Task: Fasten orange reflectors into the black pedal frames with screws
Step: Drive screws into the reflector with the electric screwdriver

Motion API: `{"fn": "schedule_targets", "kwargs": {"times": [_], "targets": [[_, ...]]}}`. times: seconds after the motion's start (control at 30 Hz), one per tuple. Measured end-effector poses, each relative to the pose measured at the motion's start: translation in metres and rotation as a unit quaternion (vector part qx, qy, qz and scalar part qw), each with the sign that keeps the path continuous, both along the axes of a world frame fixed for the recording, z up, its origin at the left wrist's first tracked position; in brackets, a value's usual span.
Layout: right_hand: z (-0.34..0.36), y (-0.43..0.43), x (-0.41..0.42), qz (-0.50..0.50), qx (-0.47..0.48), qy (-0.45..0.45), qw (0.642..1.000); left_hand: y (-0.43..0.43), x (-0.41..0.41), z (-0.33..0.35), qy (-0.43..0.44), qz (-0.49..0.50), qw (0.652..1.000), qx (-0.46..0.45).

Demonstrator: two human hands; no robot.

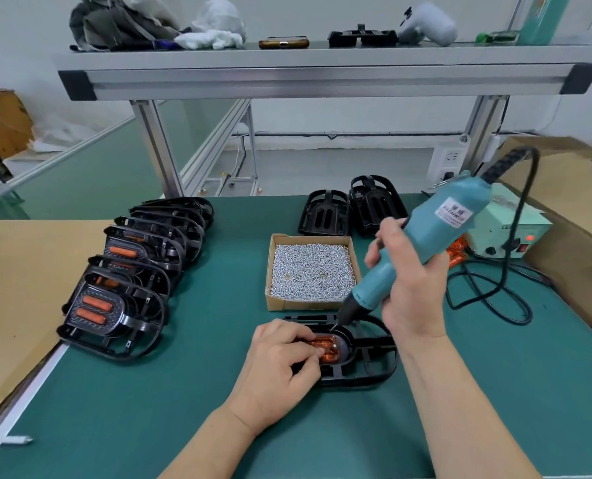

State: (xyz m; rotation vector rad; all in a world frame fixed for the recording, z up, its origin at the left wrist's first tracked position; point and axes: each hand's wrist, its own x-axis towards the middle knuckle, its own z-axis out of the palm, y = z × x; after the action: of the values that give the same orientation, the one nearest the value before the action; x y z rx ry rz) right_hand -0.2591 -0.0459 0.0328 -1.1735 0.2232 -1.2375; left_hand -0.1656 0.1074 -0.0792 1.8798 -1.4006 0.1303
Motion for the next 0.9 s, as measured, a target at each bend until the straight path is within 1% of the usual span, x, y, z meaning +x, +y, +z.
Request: {"fn": "schedule_targets", "kwargs": {"times": [0.07, 0.17, 0.27, 0.37, 0.47, 0.53, 0.73, 0.9], "targets": [[-0.001, -0.009, 0.000, -0.042, 0.085, -0.018, 0.995, 0.001, -0.001, -0.001, 0.003, 0.001, 1.000, 0.000], [-0.019, -0.030, -0.005, -0.092, 0.246, -0.038, 0.964, 0.000, -0.001, 0.001, 0.003, 0.003, 1.000, 0.000], [-0.043, -0.053, -0.014, -0.086, 0.353, -0.049, 0.930, 0.000, -0.002, 0.001, -0.001, 0.003, 1.000, -0.001], [-0.069, -0.071, -0.019, -0.051, 0.413, -0.048, 0.908, 0.002, -0.002, 0.001, 0.002, 0.002, 1.000, -0.001], [-0.084, -0.081, -0.020, 0.007, 0.448, -0.076, 0.891, 0.002, -0.003, 0.002, 0.003, -0.001, 1.000, 0.005], [-0.088, -0.084, -0.017, 0.035, 0.455, -0.094, 0.885, 0.004, -0.002, 0.002, 0.001, 0.000, 1.000, 0.003], [-0.097, -0.088, -0.011, 0.053, 0.434, -0.080, 0.896, 0.004, -0.002, 0.002, 0.015, 0.011, 1.000, -0.023], [-0.097, -0.090, -0.009, 0.056, 0.422, -0.068, 0.902, -0.014, 0.009, 0.018, 0.005, 0.072, 0.996, -0.042]]}}
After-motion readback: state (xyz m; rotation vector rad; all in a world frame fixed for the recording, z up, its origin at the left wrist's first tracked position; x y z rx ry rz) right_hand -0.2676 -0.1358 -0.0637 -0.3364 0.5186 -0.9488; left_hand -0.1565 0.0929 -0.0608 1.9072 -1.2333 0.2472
